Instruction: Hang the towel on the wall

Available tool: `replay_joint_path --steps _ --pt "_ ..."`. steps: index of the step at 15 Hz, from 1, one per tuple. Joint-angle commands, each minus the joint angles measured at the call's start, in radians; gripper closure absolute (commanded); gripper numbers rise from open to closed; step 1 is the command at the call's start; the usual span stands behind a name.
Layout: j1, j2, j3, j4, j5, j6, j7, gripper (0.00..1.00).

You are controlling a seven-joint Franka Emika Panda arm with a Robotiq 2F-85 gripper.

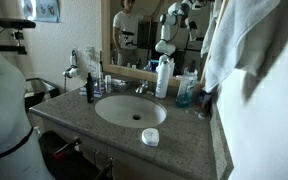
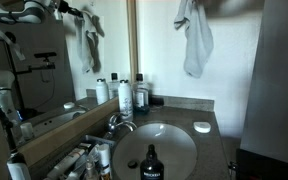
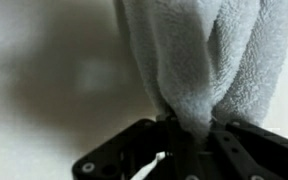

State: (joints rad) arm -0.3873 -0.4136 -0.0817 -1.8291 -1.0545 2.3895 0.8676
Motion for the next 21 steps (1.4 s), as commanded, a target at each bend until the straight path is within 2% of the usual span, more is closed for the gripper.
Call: replay_joint_path --steps 1,6,9,14,16,18,21 --pt "0.001 0.063 0.012 0.161 -0.151 0.007 0.140 0.93" --pt "0.046 0.139 -0.018 0.338 -0.376 0.025 0.338 0.93" --pt "0.081 0.202 -0.054 0.426 -0.435 0.032 0.380 0.93" --pt "0.100 0.336 -0.153 0.534 -0.389 0.108 0.355 0.93" --pt "0.075 0.389 -0.171 0.555 -0.361 0.148 0.349 0.93" --pt "0.073 0.435 -0.193 0.580 -0.322 0.182 0.332 0.93" --pt "0.079 0.455 -0.191 0.585 -0.258 0.183 0.287 0.93"
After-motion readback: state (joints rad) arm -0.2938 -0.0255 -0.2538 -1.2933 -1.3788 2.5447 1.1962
